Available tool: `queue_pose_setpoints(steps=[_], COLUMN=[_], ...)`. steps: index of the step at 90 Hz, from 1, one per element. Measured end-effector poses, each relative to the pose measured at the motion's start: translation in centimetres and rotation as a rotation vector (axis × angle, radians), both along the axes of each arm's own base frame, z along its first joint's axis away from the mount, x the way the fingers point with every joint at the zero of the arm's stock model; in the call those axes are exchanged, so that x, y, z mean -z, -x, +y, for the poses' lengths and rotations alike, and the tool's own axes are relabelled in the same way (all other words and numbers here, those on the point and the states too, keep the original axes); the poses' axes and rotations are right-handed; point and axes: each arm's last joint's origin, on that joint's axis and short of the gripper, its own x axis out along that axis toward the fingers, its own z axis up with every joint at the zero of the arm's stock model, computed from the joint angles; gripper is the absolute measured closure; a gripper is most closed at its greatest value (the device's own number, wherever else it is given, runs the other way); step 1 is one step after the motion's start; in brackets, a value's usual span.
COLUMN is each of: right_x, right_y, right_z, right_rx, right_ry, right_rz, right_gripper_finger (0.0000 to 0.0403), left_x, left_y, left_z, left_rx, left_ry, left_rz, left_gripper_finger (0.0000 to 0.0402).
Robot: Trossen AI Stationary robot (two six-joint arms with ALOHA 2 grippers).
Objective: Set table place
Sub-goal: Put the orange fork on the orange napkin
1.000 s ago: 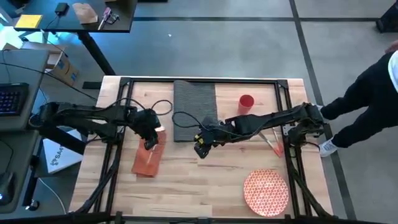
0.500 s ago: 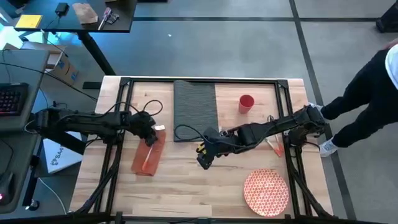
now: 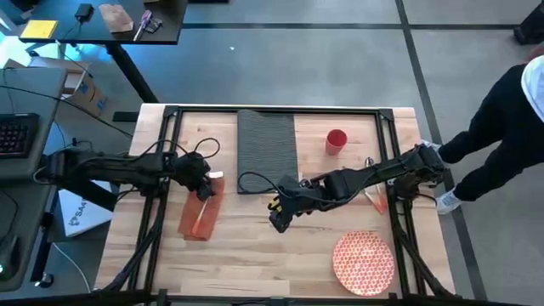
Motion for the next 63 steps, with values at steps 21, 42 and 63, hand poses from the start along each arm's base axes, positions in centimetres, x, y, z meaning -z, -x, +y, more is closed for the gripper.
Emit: queue_pose_setpoints(steps=[21, 42, 63], right_x=[0.0, 0.0, 0.0], right_y=[0.0, 0.0, 0.0], right_z=[0.0, 0.0, -0.1], right_rx=[-0.009, -0.019, -0.006], right_ry=[0.008, 0.017, 0.036], right_rz=[0.004, 0.004, -0.001], right_gripper_finger=[0.0197, 0.0197, 0.0197], left_x=[-3.7, -4.5, -4.7], left_y=[0.0, 0.8, 0.1], left_z=[0.0, -0.4, -2.1], left_rx=[-0.019, -0.083, -0.023], left_ry=[-0.075, -0.032, 0.041], left_rz=[0.080, 0.205, 0.172], left_gripper_finger=[0.0269, 0.0273, 0.0273])
